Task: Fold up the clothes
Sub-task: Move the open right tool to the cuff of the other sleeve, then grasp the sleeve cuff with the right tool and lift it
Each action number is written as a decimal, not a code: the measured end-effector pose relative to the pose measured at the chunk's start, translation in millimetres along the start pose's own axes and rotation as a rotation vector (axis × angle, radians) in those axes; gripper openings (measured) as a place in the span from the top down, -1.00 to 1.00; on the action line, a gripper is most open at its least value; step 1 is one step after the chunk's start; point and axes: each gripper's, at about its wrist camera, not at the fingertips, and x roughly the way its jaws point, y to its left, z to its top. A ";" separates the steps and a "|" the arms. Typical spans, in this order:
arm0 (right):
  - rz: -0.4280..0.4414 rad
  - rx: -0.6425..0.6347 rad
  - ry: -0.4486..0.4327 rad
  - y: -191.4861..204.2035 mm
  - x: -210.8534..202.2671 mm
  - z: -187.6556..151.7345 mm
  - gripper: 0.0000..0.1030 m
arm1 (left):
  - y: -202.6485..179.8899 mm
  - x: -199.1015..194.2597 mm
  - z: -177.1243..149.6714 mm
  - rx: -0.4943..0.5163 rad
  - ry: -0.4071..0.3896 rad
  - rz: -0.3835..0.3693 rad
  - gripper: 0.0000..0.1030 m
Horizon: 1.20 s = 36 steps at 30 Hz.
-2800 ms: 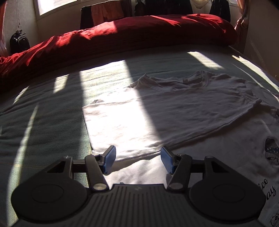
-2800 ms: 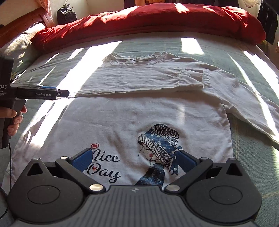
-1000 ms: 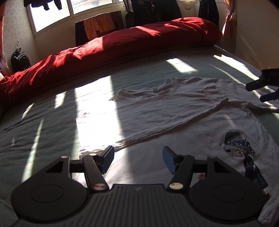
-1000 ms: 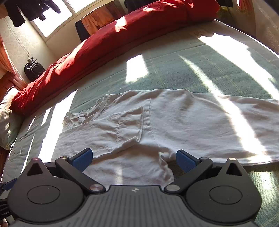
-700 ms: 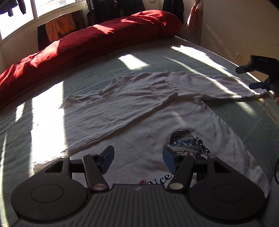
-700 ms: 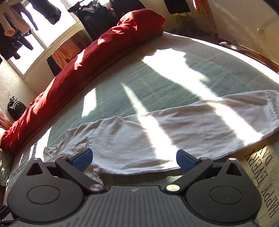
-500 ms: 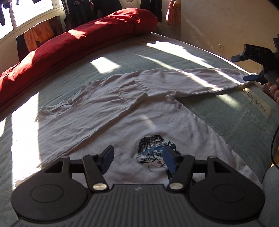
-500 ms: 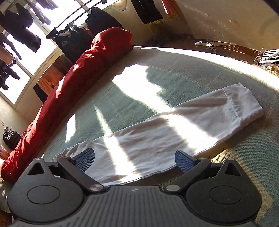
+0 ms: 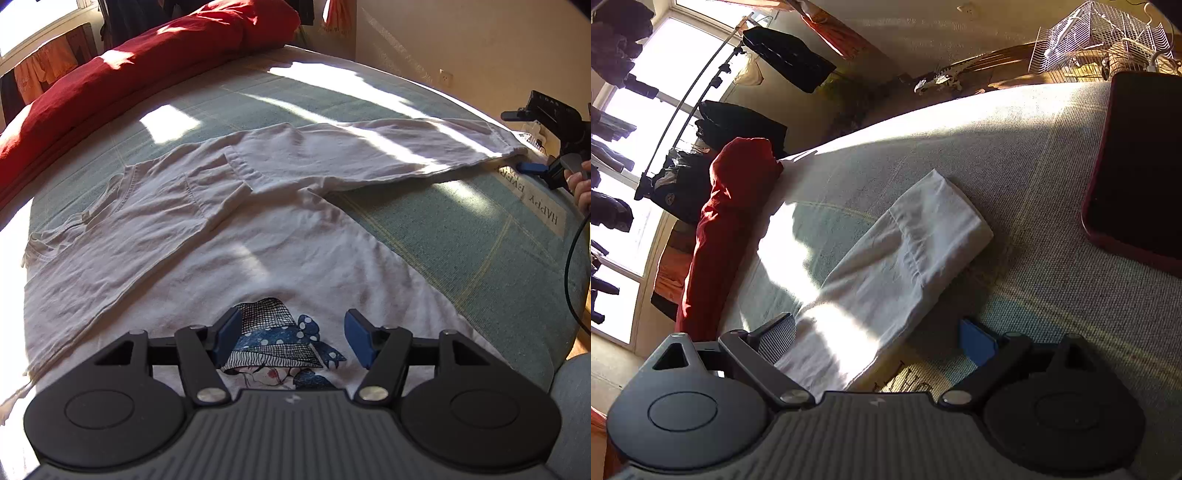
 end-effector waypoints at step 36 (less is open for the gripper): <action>-0.155 -0.159 0.019 35.4 44.7 20.1 0.76 | 27.5 -36.0 -24.3 -0.116 -0.043 0.038 -0.20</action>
